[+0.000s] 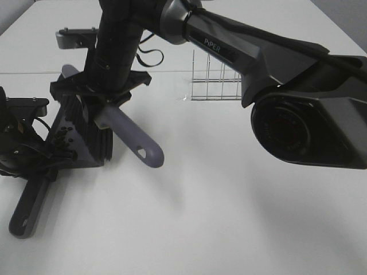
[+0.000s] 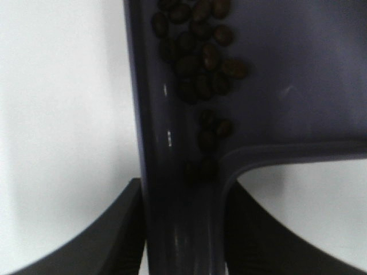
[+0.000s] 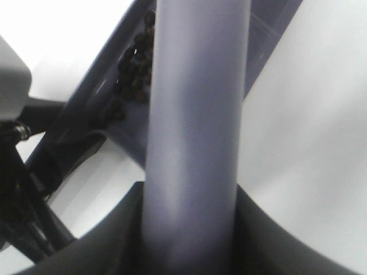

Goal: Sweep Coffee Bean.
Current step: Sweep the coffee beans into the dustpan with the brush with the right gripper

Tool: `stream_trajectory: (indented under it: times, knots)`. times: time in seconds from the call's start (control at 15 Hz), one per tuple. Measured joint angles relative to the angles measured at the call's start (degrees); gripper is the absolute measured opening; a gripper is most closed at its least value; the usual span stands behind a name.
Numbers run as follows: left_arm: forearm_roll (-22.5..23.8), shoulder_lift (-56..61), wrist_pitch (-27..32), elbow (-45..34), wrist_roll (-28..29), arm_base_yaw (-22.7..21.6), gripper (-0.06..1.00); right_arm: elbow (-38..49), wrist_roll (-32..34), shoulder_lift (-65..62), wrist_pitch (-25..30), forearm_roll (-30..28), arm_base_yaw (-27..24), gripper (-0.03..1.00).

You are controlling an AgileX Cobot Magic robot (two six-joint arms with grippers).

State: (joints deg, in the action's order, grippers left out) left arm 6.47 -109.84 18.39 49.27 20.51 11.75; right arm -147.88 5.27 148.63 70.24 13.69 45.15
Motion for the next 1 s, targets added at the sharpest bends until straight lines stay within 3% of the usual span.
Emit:
stream_trajectory:
  times: [0.4, 1.0]
  knots:
    - [0.0, 0.0, 0.06, 0.0, 0.0, 0.0, 0.38, -1.66, 1.15, -8.77, 0.23, -15.53, -0.23, 0.36]
    - [-0.46, 0.57, 0.0, 0.0, -0.34, 0.0, 0.38, 26.47, 1.32, -23.95, 0.11, -16.67, -8.77, 0.36]
